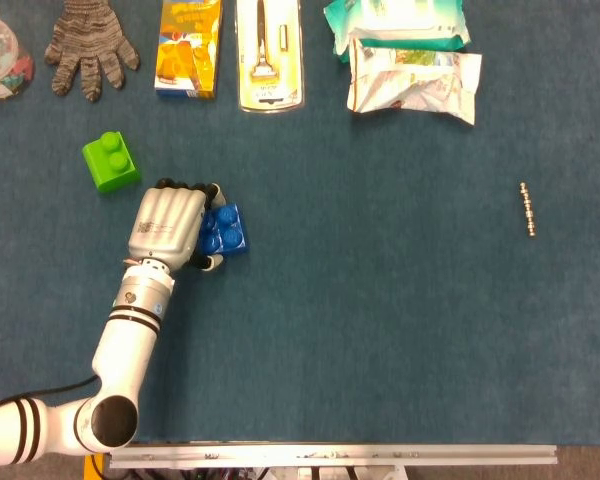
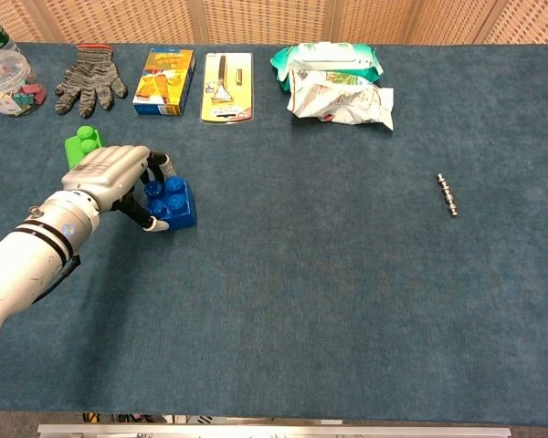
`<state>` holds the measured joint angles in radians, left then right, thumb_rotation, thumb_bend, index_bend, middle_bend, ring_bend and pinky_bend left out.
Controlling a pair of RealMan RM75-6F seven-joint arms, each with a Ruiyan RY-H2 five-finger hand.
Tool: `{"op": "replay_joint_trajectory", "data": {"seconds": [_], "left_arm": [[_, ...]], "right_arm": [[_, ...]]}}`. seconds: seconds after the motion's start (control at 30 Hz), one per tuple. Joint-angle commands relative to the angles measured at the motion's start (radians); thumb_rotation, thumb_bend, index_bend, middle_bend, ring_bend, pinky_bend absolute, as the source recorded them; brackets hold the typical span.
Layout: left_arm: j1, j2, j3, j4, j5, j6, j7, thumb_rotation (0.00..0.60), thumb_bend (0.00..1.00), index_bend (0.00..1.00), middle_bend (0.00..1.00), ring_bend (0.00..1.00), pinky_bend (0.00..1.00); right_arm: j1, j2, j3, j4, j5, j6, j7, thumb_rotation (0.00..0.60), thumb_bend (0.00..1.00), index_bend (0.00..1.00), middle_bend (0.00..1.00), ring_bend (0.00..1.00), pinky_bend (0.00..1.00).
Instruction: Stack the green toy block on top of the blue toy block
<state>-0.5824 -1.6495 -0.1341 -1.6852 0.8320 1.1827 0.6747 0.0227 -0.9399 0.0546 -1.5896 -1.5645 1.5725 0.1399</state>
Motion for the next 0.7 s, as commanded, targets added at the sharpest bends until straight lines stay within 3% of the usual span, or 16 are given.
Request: {"op": "replay_joint_trajectory", "data": {"seconds": [0.03, 0.27, 0.7], "left_arm": [[0.003, 0.004, 0.002, -0.004, 0.015, 0.008, -0.014, 0.6, 0.13, 0.29, 0.33, 0.33, 0.23], [0.011, 0.036, 0.014, -0.044, 0.022, 0.017, -0.021, 0.6, 0.13, 0.17, 0.24, 0.23, 0.24], [0.049, 0.193, 0.021, -0.141, 0.124, 0.072, -0.083, 0.6, 0.13, 0.18, 0.23, 0.23, 0.24]], "right_arm": [[0.0, 0.0, 0.001, 0.0, 0.001, 0.0, 0.0, 0.6, 0.34, 0.48, 0.5, 0.38, 0.41], [-0.001, -0.002, 0.0, 0.002, -0.001, 0.0, 0.003, 0.6, 0.34, 0.48, 0.5, 0.38, 0.41], [-0.004, -0.002, -0.001, 0.006, -0.002, 0.003, 0.008, 0.6, 0.34, 0.48, 0.5, 0.38, 0.41]]}}
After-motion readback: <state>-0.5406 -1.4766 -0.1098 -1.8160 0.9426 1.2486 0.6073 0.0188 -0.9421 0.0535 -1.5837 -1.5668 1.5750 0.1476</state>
